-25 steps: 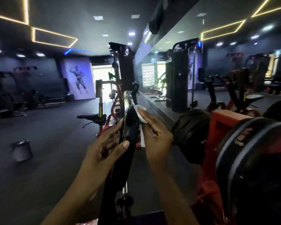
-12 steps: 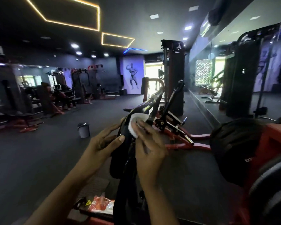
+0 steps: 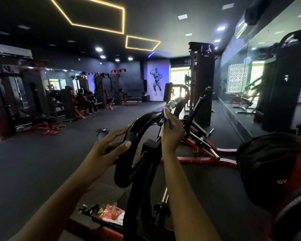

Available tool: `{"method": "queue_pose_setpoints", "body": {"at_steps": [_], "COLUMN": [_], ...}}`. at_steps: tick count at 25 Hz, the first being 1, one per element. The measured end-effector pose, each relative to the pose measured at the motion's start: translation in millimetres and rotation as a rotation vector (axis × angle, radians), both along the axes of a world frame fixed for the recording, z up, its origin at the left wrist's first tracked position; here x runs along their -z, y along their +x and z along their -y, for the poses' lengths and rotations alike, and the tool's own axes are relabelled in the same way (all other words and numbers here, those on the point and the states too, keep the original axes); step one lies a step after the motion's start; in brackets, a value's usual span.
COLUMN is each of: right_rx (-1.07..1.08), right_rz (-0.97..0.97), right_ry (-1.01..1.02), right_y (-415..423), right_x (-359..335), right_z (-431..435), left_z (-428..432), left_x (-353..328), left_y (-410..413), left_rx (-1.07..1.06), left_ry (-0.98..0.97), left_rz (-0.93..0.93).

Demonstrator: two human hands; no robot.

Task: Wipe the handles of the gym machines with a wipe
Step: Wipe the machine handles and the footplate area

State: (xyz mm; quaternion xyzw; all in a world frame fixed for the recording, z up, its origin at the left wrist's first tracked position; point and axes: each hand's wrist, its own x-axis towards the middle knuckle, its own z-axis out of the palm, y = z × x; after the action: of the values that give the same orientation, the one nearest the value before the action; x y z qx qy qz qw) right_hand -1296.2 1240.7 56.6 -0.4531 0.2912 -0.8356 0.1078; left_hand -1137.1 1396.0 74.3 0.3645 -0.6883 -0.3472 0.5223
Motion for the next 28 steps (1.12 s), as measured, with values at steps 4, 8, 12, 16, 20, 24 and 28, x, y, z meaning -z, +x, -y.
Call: {"method": "queue_pose_setpoints", "body": {"at_steps": [4,8,12,16,20,24,28], "right_rx": [-0.117,-0.048,-0.009,0.045,0.141,0.145,0.077], "right_rz": [0.145,0.058,-0.031,-0.049,-0.335,-0.328,-0.246], "right_ry": [0.262,0.409,0.293,0.28,0.288,0.19,-0.005], "right_y": [-10,-15,1,-22,-27,-14,11], "right_x": [1,-13,-5,-19,-40,-32,-5], "right_z": [39,36,-19,-2,23,-15,-65], "left_z": [-1,0,0,0,1,1,0], "left_x": [-1,-1,0,1,1,1,1], "left_y": [1,3,4,3,3,2,2], "left_rx": [0.014,0.035,0.049,0.047,0.047,0.056,0.04], "left_ry": [0.009,0.02,0.011,0.016,0.015,0.015,0.021], "left_rz": [0.011,0.005,-0.01,-0.021,-0.034,-0.033,-0.032]}}
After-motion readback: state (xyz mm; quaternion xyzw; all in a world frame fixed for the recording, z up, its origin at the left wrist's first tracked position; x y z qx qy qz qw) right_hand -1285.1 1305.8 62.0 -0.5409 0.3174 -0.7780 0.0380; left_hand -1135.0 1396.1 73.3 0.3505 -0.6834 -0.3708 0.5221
